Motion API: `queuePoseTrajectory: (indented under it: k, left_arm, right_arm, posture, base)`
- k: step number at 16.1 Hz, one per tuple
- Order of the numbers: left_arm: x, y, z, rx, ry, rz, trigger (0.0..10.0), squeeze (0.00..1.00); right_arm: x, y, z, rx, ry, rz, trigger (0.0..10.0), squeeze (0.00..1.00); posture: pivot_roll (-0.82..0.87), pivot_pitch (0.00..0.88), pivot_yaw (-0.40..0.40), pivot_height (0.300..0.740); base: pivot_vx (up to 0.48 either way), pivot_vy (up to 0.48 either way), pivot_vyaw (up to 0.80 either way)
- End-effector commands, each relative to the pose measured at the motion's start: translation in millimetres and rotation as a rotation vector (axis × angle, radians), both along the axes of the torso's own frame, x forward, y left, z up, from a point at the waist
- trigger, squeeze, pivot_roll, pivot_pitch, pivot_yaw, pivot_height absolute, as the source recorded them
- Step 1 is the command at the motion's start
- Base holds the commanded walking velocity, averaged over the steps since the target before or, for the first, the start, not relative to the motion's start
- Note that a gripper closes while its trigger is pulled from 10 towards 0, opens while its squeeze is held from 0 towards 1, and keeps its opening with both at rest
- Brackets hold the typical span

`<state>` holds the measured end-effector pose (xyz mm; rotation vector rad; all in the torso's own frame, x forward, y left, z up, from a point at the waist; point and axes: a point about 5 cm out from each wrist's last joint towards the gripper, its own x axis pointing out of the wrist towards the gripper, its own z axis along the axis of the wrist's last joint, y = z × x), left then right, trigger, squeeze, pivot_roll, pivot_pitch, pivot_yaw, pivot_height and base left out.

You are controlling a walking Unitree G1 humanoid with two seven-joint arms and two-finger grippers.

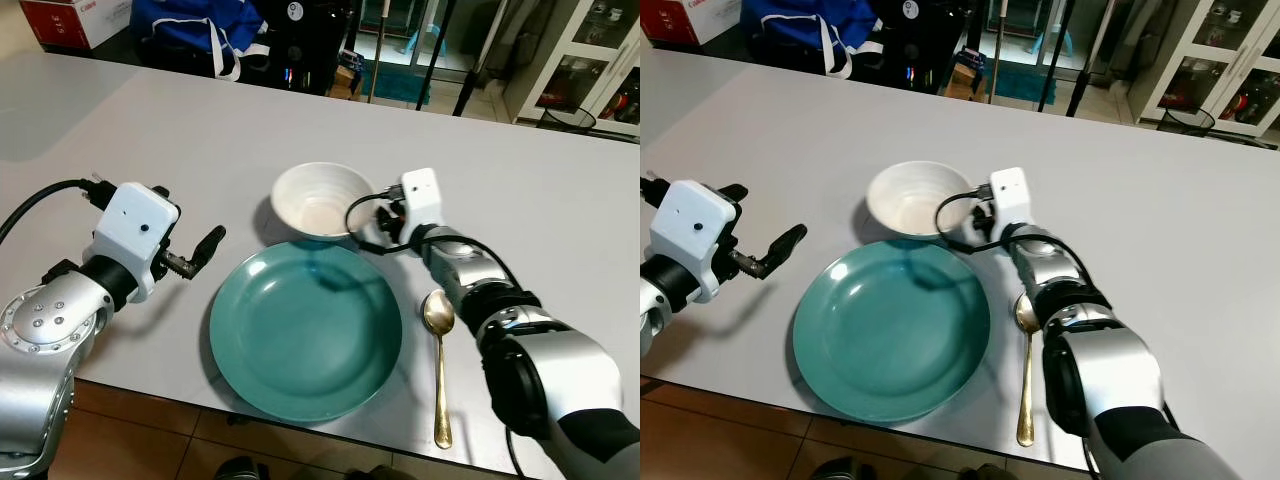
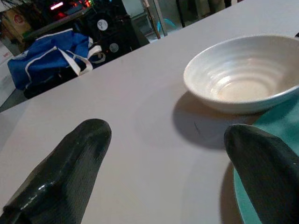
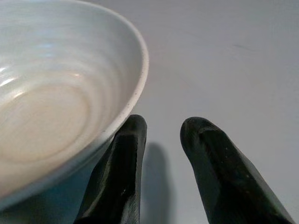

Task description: Setting the table

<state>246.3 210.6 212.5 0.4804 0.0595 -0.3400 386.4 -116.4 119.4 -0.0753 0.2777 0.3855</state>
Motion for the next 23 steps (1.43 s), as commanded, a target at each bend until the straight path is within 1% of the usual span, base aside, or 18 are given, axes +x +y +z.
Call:
queuePoseTrajectory:
  k: [1,5,8,9,12,16,18,19,20,23]
  left_arm:
    - [-0.6,0.3,2.8,0.001,-0.005,-0.002,10.0,0.0]
    - [-1.2,0.2,3.1,-0.003,-0.009,-0.001,10.0,0.0]
    - [-0.7,-0.3,2.7,-0.006,-0.011,-0.002,10.0,0.0]
    - [-0.5,-0.9,2.5,-0.008,-0.014,-0.004,10.0,0.0]
    - [0.7,-1.9,2.8,-0.011,-0.019,-0.004,10.0,0.0]
    - [5.5,-3.6,4.2,-0.015,-0.029,-0.007,10.0,0.0]
    - [10.5,-5.5,5.8,-0.018,-0.041,-0.012,10.0,0.0]
    - [11.6,-5.9,6.4,-0.018,-0.045,-0.014,10.0,0.0]
    - [14.4,-6.4,6.8,-0.02,-0.052,-0.019,10.0,0.0]
    - [19.3,-9.7,6.8,-0.028,-0.062,-0.037,10.0,0.0]
  right_arm:
    - [4.3,8.3,13.3,-0.01,-0.056,0.06,10.0,0.0]
    - [-2.4,24.7,7.4,-0.036,-0.072,0.186,10.0,0.0]
    - [-5.5,30.4,4.3,-0.035,-0.07,0.231,10.0,0.0]
    - [-8.1,33.8,1.6,-0.039,-0.065,0.268,10.0,0.0]
    - [-10.9,38.4,-1.2,-0.052,-0.066,0.306,10.0,0.0]
    - [-14.7,45.8,-2.4,-0.027,-0.08,0.357,10.0,0.0]
    - [-18.6,51.6,-3.8,-0.026,-0.095,0.415,10.0,0.0]
    - [-19.1,51.3,-4.3,-0.024,-0.099,0.419,10.0,0.0]
    - [-18.6,47.6,-4.2,-0.021,-0.107,0.406,10.0,0.0]
    - [-14.1,31.6,0.3,-0.018,-0.128,0.358,10.0,0.0]
  posture:
    - [0.19,0.076,-0.066,0.74]
    - [0.19,0.073,-0.071,0.74]
    - [0.19,0.068,-0.073,0.74]
    - [0.18,0.065,-0.074,0.74]
    - [0.18,0.059,-0.076,0.74]
    - [0.18,0.044,-0.075,0.74]
    - [0.17,0.026,-0.069,0.74]
    - [0.17,0.021,-0.067,0.74]
    - [0.17,0.01,-0.06,0.74]
    - [0.14,0.0,-0.043,0.74]
  base:
    - [0.0,0.0,0.0]
    - [0.0,0.0,0.0]
    - [0.0,0.0,0.0]
    - [0.0,0.0,0.0]
    - [0.0,0.0,0.0]
    - [0.0,0.0,0.0]
    - [0.0,0.0,0.0]
    - [0.0,0.0,0.0]
    - [0.0,0.0,0.0]
    - [0.0,0.0,0.0]
